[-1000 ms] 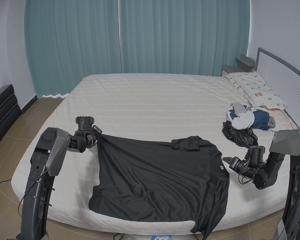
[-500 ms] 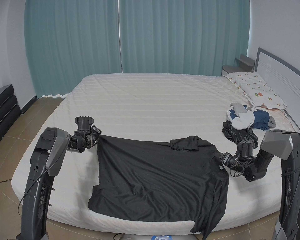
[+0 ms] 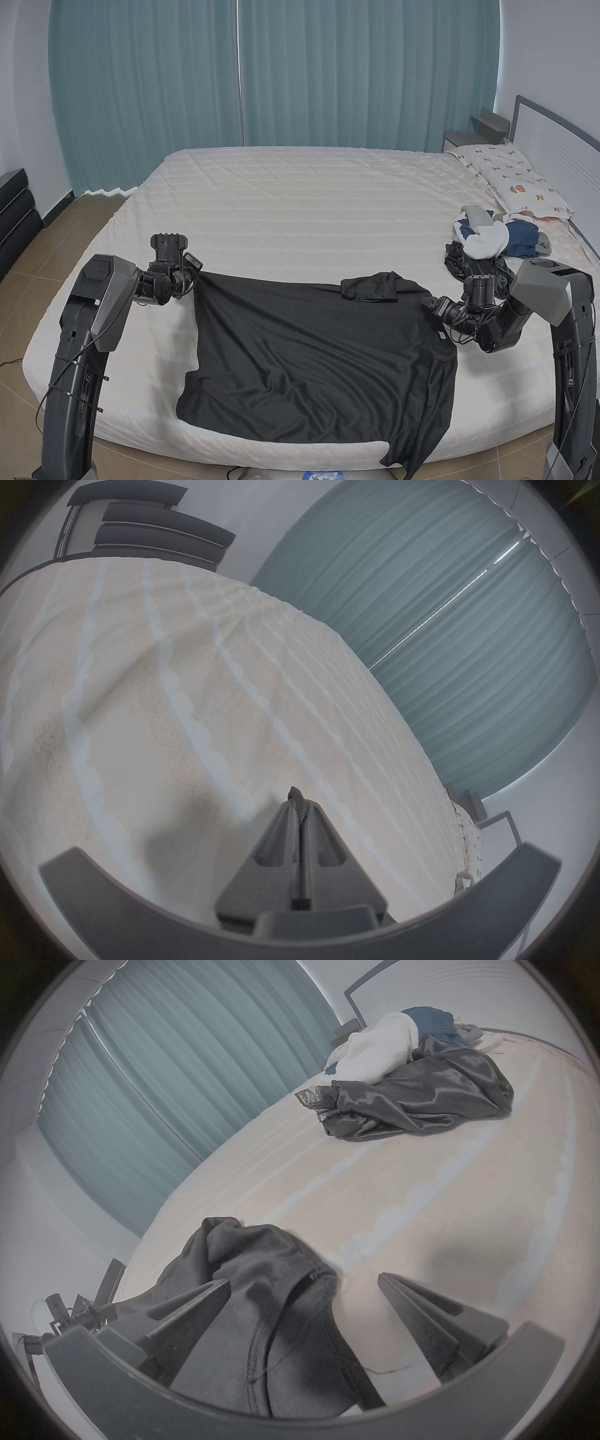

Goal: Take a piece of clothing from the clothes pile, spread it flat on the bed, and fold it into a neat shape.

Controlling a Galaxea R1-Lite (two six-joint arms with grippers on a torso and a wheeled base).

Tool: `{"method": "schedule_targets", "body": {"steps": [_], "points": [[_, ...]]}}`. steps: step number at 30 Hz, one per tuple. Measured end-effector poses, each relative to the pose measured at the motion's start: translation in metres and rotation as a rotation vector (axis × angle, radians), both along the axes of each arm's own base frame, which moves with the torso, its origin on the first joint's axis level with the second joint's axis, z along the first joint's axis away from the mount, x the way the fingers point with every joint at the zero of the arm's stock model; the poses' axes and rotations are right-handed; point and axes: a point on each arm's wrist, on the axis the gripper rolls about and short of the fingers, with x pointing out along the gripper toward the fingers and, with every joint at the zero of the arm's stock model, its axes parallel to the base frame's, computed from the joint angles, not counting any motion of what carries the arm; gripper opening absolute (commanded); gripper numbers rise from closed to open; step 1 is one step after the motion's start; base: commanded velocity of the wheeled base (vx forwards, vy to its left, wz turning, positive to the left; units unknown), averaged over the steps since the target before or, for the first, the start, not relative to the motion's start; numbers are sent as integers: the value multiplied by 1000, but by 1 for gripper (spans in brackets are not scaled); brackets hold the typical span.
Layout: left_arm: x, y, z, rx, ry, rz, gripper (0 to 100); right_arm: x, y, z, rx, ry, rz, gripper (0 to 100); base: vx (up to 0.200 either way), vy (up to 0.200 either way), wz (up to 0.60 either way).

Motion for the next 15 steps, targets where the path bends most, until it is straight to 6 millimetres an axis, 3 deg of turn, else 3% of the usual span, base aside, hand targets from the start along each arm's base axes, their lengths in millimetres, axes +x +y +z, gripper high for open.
{"method": "schedule_targets", "body": {"steps": [15], "points": [[0, -1, 0, -15, 4, 6, 0, 20, 13, 4, -23, -14, 34, 100, 0, 0, 0]]}}
